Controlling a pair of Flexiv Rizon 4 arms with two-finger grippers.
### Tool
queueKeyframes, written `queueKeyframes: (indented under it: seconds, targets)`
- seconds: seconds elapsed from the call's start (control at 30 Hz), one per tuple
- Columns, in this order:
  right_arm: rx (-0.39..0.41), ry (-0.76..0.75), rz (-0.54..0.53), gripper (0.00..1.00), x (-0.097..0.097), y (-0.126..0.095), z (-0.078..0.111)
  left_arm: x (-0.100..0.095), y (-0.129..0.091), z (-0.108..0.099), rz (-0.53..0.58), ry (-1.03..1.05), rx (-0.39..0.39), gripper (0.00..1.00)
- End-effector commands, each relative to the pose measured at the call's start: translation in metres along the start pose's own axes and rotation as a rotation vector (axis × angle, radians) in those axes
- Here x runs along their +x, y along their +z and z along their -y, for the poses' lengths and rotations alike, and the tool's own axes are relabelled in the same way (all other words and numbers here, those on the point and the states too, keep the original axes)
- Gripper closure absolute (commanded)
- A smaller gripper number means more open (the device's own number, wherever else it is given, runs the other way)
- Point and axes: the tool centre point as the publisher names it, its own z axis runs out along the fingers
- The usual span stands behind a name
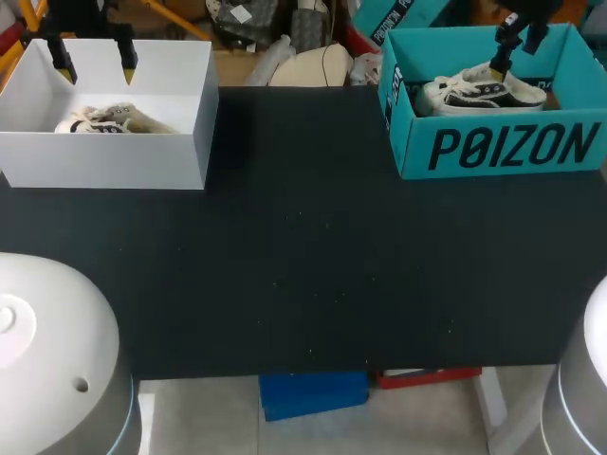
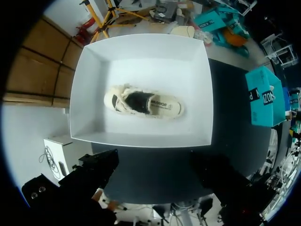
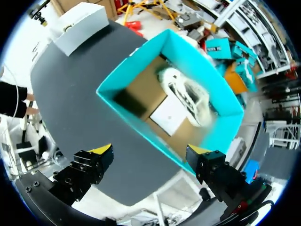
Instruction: Take the shoe out of the shoebox, open the shoe tongue, remove and reinsert the insole, then place the shoe into the shoebox
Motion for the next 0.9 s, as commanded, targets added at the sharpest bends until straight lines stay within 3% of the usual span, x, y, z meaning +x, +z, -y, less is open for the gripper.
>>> queueKeyframes:
  seconds: [0.03,0.07,0.1,0.27,0.53,0.63,0.7,0.73,0.77,0.87,0.9]
  targets:
    - [0.002,-0.435,-0.067,0.00,-0.020,0.014,-0.010,0.000,0.000,0.000,0.000,0.000,0.000,0.00]
    - [0.012,-0.471,-0.076,0.00,-0.025,0.018,-0.010,0.000,0.000,0.000,0.000,0.000,0.000,0.00]
    - [0.020,-0.521,-0.095,0.11,-0.029,0.023,-0.012,0.000,0.000,0.000,0.000,0.000,0.000,0.00]
    - [0.022,-0.630,-0.139,0.29,-0.051,0.045,-0.026,0.000,0.000,0.000,0.000,0.000,0.000,0.00]
    - [0.097,-0.724,-0.126,0.10,-0.082,0.087,-0.039,0.000,0.000,0.000,0.000,0.000,0.000,0.00]
    - [0.121,-0.747,-0.117,0.25,-0.093,0.101,-0.043,0.000,0.000,0.000,0.000,0.000,0.000,0.00]
    - [0.116,-0.739,-0.118,0.26,-0.101,0.108,-0.047,0.000,0.000,0.000,0.000,0.000,0.000,0.00]
    - [0.118,-0.740,-0.116,0.37,-0.105,0.112,-0.048,0.000,0.000,0.000,0.000,0.000,0.000,0.00]
    - [0.120,-0.737,-0.115,0.40,-0.110,0.115,-0.049,0.000,0.000,0.000,0.000,0.000,0.000,0.00]
    - [0.117,-0.727,-0.115,0.34,-0.119,0.123,-0.053,0.000,0.000,0.000,0.000,0.000,0.000,0.00]
    - [0.106,-0.717,-0.117,0.36,-0.122,0.125,-0.055,0.000,0.000,0.000,0.000,0.000,0.000,0.00]
